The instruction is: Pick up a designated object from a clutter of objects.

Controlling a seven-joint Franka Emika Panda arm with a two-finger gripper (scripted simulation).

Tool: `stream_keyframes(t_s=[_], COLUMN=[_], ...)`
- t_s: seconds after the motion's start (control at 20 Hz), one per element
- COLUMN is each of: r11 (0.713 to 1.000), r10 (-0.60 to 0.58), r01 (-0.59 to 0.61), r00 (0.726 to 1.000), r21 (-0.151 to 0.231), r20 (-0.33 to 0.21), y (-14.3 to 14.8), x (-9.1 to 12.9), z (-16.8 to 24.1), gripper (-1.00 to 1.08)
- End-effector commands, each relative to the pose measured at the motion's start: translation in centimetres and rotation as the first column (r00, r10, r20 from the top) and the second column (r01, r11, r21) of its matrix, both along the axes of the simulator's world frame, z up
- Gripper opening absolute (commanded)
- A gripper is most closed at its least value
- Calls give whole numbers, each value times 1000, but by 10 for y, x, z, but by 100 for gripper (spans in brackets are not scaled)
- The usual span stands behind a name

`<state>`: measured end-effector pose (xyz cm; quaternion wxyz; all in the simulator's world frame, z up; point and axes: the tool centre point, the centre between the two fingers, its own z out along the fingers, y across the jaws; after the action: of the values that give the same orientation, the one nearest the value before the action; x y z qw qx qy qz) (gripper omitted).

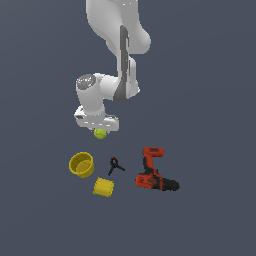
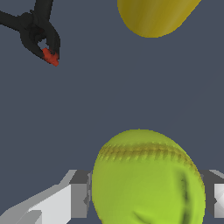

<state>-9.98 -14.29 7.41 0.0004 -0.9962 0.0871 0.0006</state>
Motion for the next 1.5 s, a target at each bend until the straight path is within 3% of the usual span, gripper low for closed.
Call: stream_keyframes(t_s=[0.0, 1.45], r11=[1000, 1000], r10=[0, 0], r01=[0, 0], r00=[1000, 1000], r21=[0, -3], r20=[2, 1], y=[1, 26], x=[-1, -27], z=[14, 265], gripper=[-100, -100])
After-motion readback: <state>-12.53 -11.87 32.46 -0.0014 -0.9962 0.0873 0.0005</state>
